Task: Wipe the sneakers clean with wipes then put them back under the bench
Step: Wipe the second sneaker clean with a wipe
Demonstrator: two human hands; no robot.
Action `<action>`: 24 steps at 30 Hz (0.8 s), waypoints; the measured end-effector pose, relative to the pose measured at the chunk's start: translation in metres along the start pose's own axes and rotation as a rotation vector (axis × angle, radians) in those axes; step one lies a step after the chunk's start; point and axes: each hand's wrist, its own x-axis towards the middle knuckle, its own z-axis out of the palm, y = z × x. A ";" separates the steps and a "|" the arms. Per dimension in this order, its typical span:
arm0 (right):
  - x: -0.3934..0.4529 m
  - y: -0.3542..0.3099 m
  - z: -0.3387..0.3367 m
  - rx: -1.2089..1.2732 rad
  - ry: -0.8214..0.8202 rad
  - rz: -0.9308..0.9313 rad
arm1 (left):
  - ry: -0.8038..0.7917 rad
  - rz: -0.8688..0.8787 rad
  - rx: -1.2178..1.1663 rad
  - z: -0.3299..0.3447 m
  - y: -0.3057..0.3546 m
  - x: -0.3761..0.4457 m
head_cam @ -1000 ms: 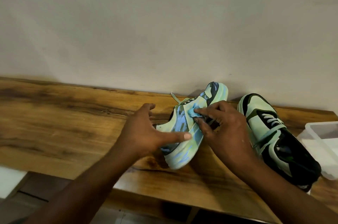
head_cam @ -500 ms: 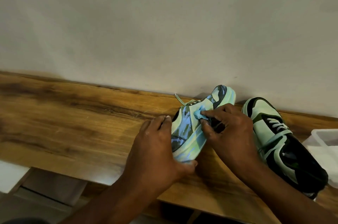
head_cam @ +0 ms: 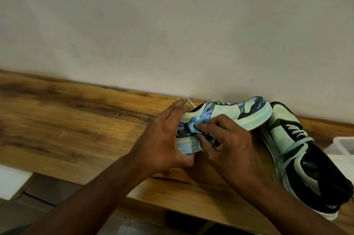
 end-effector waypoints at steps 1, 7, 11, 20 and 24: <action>0.002 0.003 -0.002 -0.011 0.007 0.014 | 0.007 0.007 -0.005 0.000 -0.003 0.000; 0.020 0.023 -0.008 -0.019 0.171 0.173 | 0.071 0.011 0.007 0.007 -0.013 -0.003; 0.015 0.009 0.010 -0.042 0.093 0.112 | 0.103 -0.003 0.029 0.013 -0.016 -0.003; 0.023 0.021 -0.002 -0.014 0.114 0.136 | 0.108 -0.009 -0.006 0.010 -0.018 0.000; 0.018 0.012 0.006 -0.051 0.060 0.127 | 0.096 -0.016 -0.026 0.010 -0.018 0.001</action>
